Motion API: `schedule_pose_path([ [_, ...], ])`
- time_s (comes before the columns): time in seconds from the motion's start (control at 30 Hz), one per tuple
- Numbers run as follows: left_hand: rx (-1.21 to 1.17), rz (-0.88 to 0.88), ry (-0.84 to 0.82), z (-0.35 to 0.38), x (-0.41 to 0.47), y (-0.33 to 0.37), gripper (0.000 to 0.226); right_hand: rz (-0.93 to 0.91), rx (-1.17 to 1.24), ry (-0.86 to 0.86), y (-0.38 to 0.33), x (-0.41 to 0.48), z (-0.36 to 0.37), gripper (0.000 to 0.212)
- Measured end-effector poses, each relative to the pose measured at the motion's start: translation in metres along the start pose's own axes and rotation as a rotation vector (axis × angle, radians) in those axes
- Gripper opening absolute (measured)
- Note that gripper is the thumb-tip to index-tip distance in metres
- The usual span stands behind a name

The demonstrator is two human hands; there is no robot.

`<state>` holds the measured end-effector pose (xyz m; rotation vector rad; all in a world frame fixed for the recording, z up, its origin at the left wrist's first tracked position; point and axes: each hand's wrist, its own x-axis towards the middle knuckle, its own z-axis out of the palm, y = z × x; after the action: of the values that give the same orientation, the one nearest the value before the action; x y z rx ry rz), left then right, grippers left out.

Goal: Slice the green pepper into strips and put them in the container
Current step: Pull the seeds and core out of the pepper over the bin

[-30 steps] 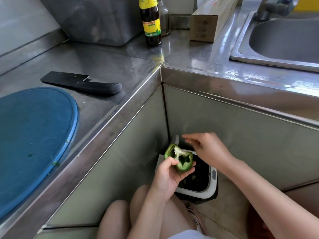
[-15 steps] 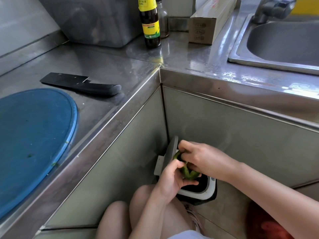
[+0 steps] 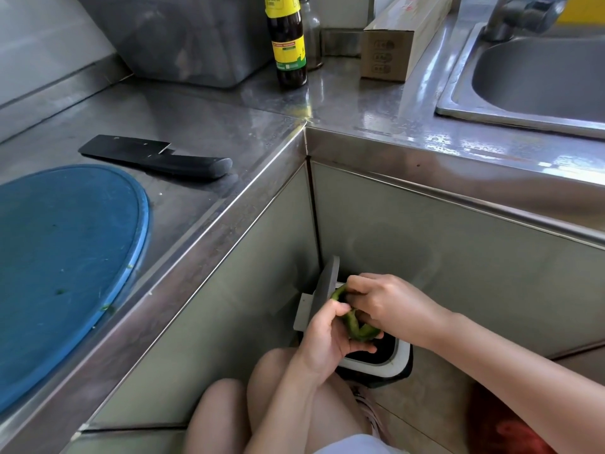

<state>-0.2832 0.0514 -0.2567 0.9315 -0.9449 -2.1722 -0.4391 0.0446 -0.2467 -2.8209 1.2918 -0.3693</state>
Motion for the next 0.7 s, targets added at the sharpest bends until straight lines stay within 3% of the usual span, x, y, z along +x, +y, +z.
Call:
schedule_pose_path([
  [0.07,-0.029,0.008,-0.001,0.000,0.000,0.001,0.041,0.061,0.145,0.054,0.002,-0.001,-0.001,0.002],
  [0.23,-0.110,0.048,0.013,0.000,0.001,0.006,0.045,0.234,0.423,0.215,0.002,0.001,-0.007,0.017],
  [0.47,-0.122,0.066,0.038,-0.003,0.002,0.003,0.044,0.373,0.466,0.351,-0.007,0.004,0.002,0.017],
  [0.6,-0.188,0.081,0.077,-0.002,0.002,0.004,0.055,0.571,0.625,0.451,-0.007,0.008,0.005,0.011],
  [0.7,-0.287,0.110,0.146,-0.006,0.007,0.002,0.060,0.649,0.548,0.450,0.002,0.008,0.005,0.013],
])
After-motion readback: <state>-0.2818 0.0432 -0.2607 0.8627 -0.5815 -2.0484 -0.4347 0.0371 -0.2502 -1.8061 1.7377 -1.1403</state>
